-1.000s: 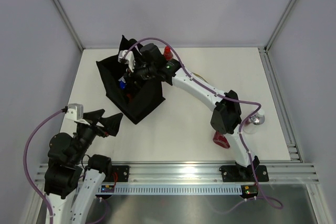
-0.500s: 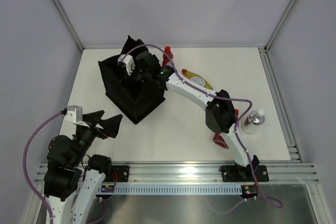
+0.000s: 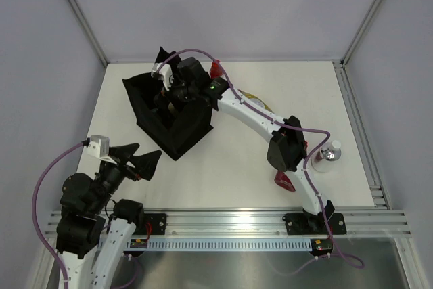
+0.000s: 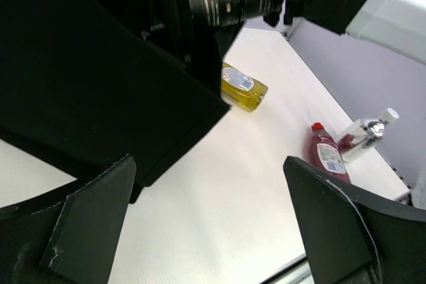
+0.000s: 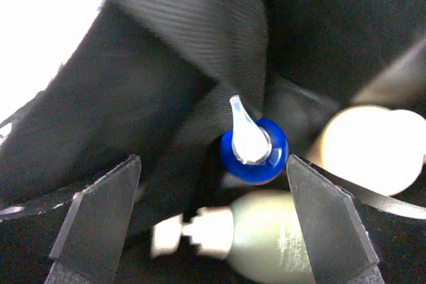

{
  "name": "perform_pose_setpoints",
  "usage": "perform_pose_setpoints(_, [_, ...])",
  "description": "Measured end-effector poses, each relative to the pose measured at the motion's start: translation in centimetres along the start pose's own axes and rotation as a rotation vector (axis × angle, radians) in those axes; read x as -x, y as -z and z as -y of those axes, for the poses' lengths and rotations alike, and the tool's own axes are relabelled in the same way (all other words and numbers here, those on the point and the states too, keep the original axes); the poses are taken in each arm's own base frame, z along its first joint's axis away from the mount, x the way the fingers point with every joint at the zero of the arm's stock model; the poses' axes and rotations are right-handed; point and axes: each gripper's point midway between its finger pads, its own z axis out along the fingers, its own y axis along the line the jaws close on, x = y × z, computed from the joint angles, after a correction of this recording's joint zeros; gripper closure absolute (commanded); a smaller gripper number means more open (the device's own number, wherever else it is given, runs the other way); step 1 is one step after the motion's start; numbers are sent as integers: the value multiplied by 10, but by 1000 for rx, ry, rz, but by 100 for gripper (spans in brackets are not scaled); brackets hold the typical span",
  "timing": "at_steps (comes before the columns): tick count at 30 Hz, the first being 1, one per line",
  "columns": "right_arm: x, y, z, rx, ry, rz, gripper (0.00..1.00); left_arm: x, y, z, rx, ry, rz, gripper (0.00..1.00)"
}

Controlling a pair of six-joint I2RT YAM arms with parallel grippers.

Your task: Place the personal care products into the canvas bag

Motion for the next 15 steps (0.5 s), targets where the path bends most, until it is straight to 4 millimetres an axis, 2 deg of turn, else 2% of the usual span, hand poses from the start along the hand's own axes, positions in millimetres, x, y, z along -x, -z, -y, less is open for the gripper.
perform_pose_setpoints(3, [25,23,-13,71,16,36,1,4,-4,9,-44,11,-9,1])
perform_pose_setpoints(7, [69,89,-22,114,47,110,1,5,-19,17,-86,55,-52,1])
perform_pose_setpoints(9, [95,140,-19,85,76,169,1,2,-30,21,-111,87,-94,1])
perform_pose_setpoints(11, [109,189,-17,37,97,214,0,-1,-41,25,-139,124,-135,1])
perform_pose_setpoints(13, [110,245,-12,-36,92,245,1,-3,-54,31,-181,164,-167,1])
perform_pose_setpoints(15, [98,284,-9,-98,61,254,1,-8,-65,38,-224,196,-195,1])
